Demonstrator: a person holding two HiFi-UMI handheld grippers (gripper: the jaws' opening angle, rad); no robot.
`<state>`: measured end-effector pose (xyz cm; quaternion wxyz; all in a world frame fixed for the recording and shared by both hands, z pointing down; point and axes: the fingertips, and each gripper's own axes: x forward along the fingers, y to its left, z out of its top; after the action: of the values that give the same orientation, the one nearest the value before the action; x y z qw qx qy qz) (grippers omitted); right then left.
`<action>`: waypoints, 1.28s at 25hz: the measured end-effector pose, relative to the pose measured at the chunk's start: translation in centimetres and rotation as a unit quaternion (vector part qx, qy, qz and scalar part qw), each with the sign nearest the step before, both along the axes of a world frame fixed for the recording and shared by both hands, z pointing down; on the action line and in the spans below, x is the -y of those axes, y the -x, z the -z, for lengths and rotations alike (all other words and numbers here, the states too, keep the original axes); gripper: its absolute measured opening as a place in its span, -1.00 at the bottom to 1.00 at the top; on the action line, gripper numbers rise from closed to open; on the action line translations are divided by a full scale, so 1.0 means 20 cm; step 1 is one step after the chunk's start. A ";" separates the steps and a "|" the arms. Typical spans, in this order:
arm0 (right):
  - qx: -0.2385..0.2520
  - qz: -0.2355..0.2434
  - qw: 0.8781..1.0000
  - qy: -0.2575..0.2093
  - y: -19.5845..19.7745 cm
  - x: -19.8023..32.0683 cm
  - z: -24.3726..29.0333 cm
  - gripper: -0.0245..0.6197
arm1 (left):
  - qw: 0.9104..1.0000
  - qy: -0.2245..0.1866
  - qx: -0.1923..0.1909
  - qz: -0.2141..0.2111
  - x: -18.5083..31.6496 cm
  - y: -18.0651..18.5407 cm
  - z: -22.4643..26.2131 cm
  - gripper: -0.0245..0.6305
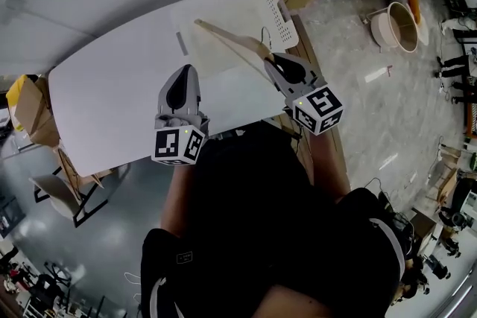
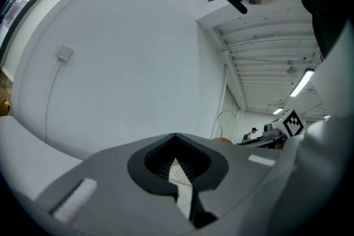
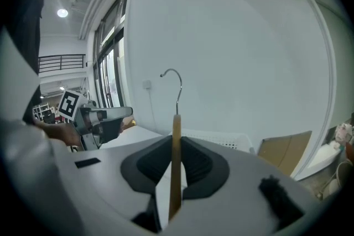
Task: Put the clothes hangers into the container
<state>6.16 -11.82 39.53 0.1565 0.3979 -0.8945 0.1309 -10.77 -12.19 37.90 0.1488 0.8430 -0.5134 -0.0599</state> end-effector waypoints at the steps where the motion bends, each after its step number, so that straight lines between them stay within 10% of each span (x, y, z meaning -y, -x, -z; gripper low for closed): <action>1: -0.002 0.006 1.000 0.002 0.00 0.02 -0.01 -0.73 | 1.000 0.002 0.000 0.003 0.02 -0.01 0.00 -0.91; 32: -0.046 0.148 0.986 0.053 0.09 0.44 -0.26 -0.73 | 0.995 0.063 0.005 0.075 0.32 -0.05 -0.21 -0.91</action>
<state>4.33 -20.67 44.64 0.2365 0.2574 -0.9271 0.1352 -9.69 -18.63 42.12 0.1940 0.7914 -0.5787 -0.0343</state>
